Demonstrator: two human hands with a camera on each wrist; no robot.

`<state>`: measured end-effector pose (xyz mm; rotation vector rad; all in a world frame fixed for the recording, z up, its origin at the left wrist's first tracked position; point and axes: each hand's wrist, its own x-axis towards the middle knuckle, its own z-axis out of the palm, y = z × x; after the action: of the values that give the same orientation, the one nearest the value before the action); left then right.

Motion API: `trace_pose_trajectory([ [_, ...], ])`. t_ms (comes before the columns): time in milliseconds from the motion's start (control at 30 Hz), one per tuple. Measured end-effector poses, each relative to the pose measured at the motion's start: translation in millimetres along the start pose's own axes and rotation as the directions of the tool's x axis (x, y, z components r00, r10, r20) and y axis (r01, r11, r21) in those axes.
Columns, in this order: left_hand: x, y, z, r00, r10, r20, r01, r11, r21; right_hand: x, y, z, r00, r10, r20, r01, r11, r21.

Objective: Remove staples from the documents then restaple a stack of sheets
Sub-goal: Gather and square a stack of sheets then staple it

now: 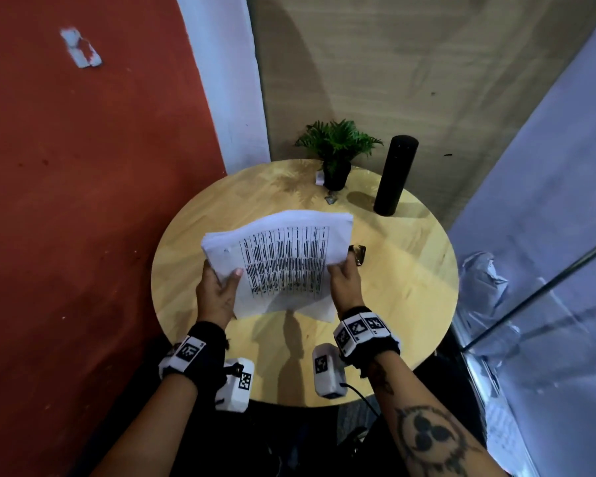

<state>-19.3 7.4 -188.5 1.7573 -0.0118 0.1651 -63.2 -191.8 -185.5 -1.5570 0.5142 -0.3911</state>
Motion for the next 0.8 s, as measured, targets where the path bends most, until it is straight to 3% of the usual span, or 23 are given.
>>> trace_pose_trajectory([
  [133,7,4,-13,1.0,0.01,-0.019,-0.01,1.0,-0.009,-12,-19,7,0.99,-0.141,0.011,0.141,0.987,-0.07],
  [233,13,-14,-34,0.994,-0.084,0.071,0.093,0.988,-0.122,-13,-20,21,0.976,-0.181,0.119,0.21,0.927,-0.311],
  [333,19,-54,-40,0.949,-0.313,0.036,0.315,0.94,-0.132,-1,-11,46,0.971,-0.01,0.24,0.141,0.832,-0.537],
  [467,29,-110,-31,0.812,-0.582,-0.034,0.582,0.813,-0.027,27,14,71,0.92,0.197,0.34,0.096,0.727,-0.68],
  [533,32,-124,-22,0.749,-0.659,-0.074,0.663,0.745,0.075,40,32,71,0.889,0.29,0.353,0.06,0.693,-0.719],
  [600,36,-125,-12,0.731,-0.669,-0.131,0.681,0.707,0.19,53,49,68,0.847,0.368,0.385,0.067,0.643,-0.763],
  [700,53,-121,1,0.732,-0.659,-0.173,0.68,0.691,0.245,86,62,54,0.78,0.419,0.464,0.222,0.508,-0.832],
  [800,69,-122,7,0.735,-0.654,-0.177,0.673,0.676,0.299,138,50,48,0.804,0.341,0.487,0.396,0.304,-0.866],
])
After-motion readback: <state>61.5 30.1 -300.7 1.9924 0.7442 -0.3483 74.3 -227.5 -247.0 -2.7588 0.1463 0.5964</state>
